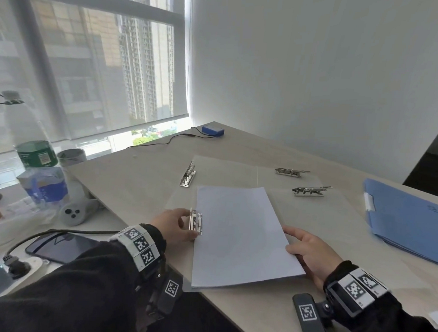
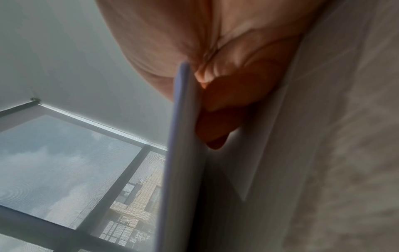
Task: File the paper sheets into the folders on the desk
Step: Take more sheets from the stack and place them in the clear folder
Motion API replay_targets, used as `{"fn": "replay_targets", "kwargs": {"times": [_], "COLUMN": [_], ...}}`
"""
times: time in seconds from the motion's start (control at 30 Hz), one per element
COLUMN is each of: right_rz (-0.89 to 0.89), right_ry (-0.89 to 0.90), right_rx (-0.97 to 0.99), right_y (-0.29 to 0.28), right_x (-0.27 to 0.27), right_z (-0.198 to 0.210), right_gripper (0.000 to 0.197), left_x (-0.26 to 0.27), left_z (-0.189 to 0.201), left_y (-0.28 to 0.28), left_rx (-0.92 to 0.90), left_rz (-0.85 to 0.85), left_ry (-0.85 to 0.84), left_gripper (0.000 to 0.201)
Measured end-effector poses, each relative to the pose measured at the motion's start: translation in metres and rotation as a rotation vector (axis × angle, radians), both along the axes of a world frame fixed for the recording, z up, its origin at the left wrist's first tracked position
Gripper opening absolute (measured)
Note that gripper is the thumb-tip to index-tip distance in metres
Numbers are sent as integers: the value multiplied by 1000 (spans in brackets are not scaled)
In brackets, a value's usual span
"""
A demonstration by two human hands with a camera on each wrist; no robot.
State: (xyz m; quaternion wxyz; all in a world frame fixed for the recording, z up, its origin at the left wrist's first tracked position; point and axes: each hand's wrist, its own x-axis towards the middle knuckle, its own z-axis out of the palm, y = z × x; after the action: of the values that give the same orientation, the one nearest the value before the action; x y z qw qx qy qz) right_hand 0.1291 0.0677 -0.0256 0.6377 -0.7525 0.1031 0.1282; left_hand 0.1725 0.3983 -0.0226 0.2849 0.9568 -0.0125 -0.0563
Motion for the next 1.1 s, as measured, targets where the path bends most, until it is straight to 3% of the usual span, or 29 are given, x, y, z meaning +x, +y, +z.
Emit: {"fn": "replay_targets", "kwargs": {"times": [0.27,0.37,0.47,0.6,0.73,0.87,1.1], "right_rz": [-37,-52,-65,-73,-76,-113,-369], "right_ry": [-15,-23,-35,-59,-117,-73,-121], "right_rx": [21,19,-3,-11,52,195,131], "right_y": [2,4,9,23,47,47,-48], "right_x": [-1,-3,-6,-8,-15,-34,-97], "right_z": [-1,0,1,1,3,9,19], "right_gripper": [49,49,46,49,44,29,20], "left_x": [-4,-9,-17,-35,-57,-76,-99], "left_z": [0,-2,2,17,35,40,28], "left_y": [-5,-4,-3,-11,-44,-89,-179], "left_rx": [110,75,-183,-533,-750,-768,-765], "left_rz": [-20,4,105,174,89,-47,-265], "left_ry": [-69,-44,-43,-161,-125,-19,124], "left_gripper": [52,51,42,14,10,16,18]}}
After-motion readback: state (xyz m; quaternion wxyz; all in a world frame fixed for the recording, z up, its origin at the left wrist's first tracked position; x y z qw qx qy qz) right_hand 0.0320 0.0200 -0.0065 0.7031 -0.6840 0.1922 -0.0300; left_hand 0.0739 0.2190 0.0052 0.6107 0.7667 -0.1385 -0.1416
